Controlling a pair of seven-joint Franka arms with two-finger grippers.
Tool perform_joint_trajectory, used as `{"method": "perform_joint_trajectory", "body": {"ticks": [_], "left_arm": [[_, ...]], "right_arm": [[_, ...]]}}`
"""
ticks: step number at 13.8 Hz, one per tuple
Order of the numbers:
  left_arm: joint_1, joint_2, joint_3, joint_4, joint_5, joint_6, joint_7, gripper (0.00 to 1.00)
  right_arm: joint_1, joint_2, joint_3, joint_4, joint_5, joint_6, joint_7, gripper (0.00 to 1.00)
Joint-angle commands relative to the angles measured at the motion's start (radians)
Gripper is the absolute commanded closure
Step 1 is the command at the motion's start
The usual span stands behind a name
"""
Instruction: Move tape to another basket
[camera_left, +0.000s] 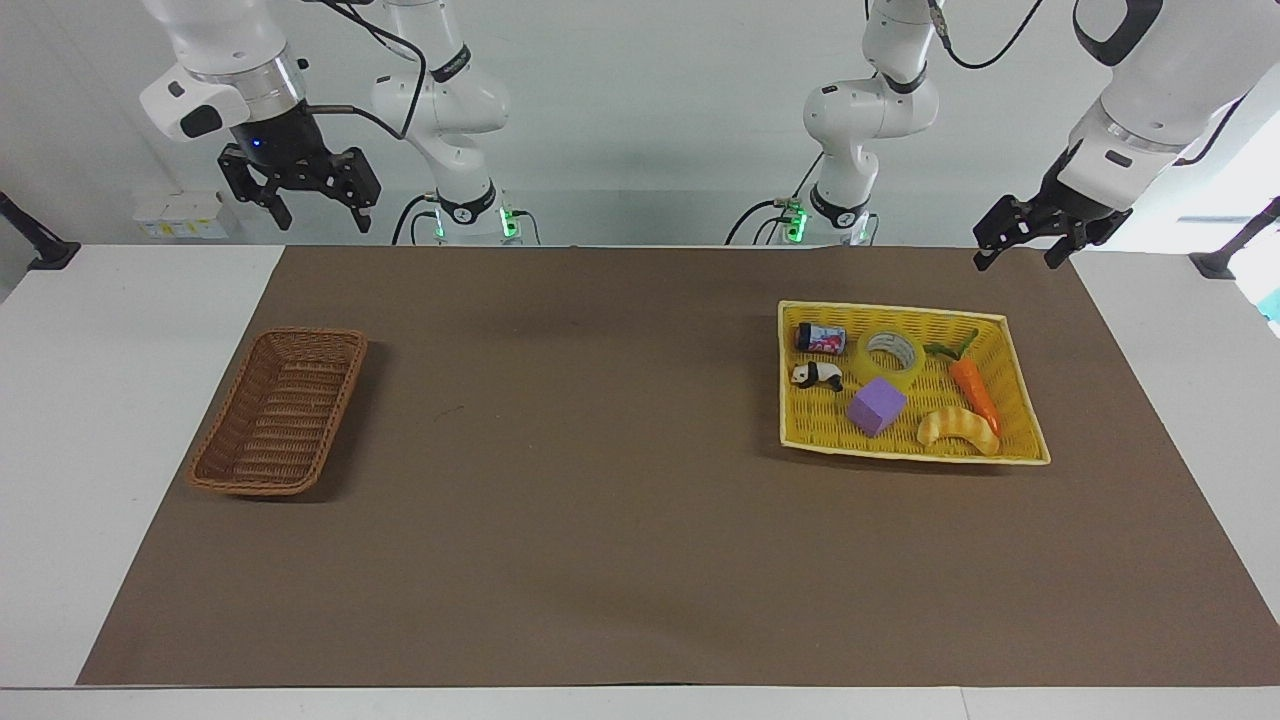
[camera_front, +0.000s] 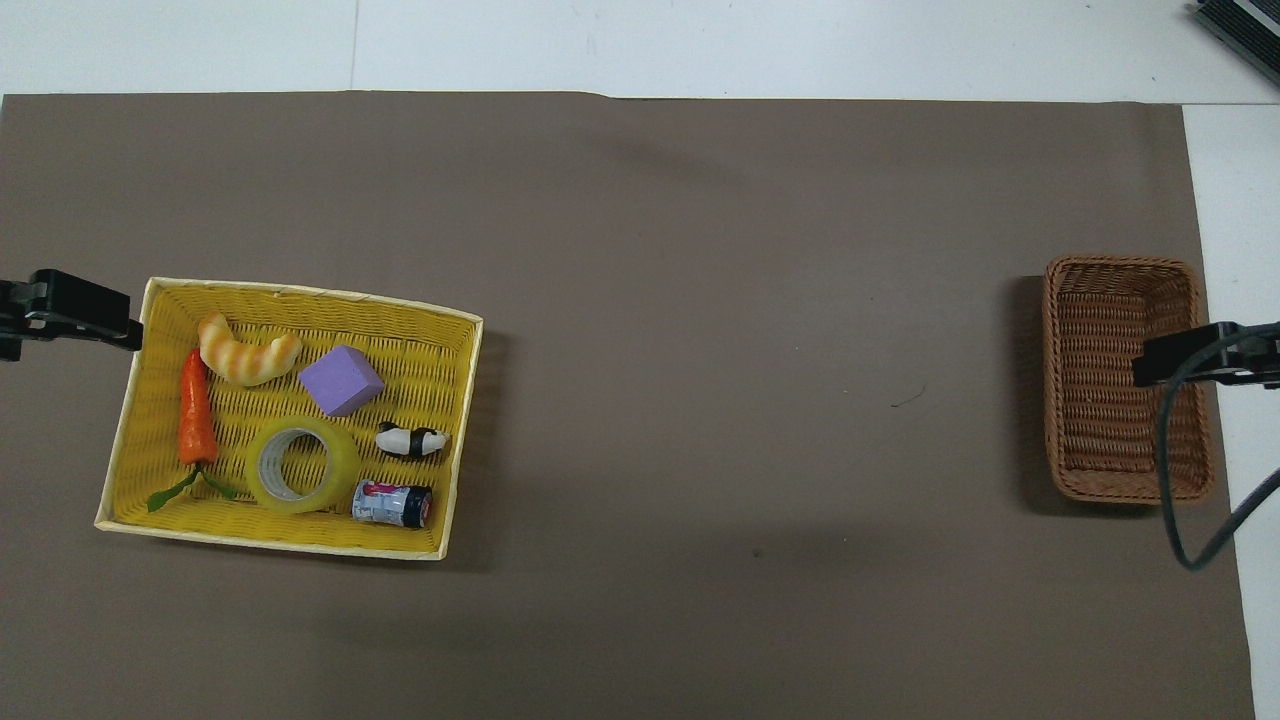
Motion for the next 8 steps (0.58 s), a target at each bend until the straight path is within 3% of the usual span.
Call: {"method": "perform_joint_trajectory", "body": {"ticks": [1,8], "left_arm": [[-0.008,-0.022,0.001,0.003,0.001,-0.02,-0.002,0.0],[0.004,-0.024,0.002,0.0,-0.002,-0.014,0.009,0.0]], "right_arm": [[-0.019,-0.025,0.003,-0.034,0.01,0.025,-0.031,0.0],[-0.024,-0.025,0.003,-0.034,0.01,0.025,-0.031,0.0]]}}
